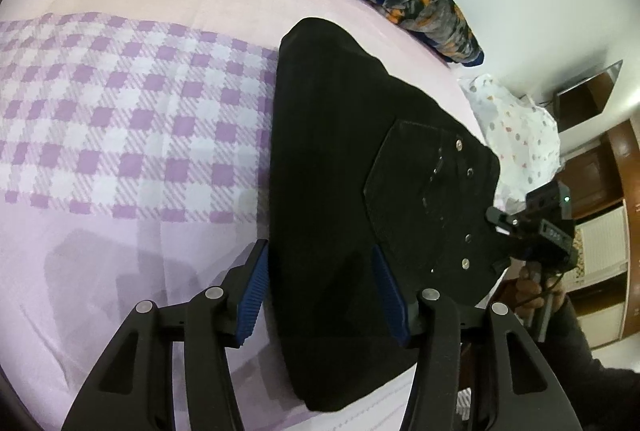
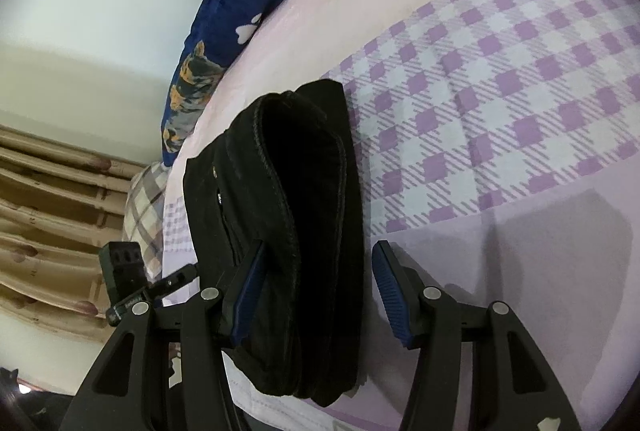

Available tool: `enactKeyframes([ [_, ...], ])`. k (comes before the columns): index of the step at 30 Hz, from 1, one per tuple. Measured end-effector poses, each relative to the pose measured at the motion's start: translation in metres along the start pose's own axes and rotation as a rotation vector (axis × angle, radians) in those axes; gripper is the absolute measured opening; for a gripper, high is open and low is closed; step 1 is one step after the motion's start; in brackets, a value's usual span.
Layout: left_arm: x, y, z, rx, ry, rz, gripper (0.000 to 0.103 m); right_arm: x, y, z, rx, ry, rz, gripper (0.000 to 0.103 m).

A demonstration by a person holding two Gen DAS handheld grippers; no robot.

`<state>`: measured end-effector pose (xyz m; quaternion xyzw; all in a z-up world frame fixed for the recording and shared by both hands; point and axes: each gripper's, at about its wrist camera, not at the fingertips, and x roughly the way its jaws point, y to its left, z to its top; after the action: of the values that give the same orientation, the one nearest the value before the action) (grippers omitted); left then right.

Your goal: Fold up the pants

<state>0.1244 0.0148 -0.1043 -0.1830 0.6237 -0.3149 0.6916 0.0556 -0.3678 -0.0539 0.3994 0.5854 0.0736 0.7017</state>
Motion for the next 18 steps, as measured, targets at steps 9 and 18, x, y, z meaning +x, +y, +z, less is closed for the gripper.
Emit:
enactKeyframes([
  [9,0.014,-0.002,0.017,-0.007,0.012,-0.080,0.054,0.015,0.004,0.016,-0.021,0.043,0.060,0.046],
  [18,0.022,-0.008,0.025,0.002,-0.002,-0.096,0.054,0.026,0.004,0.023,-0.014,0.039,0.106,0.042],
])
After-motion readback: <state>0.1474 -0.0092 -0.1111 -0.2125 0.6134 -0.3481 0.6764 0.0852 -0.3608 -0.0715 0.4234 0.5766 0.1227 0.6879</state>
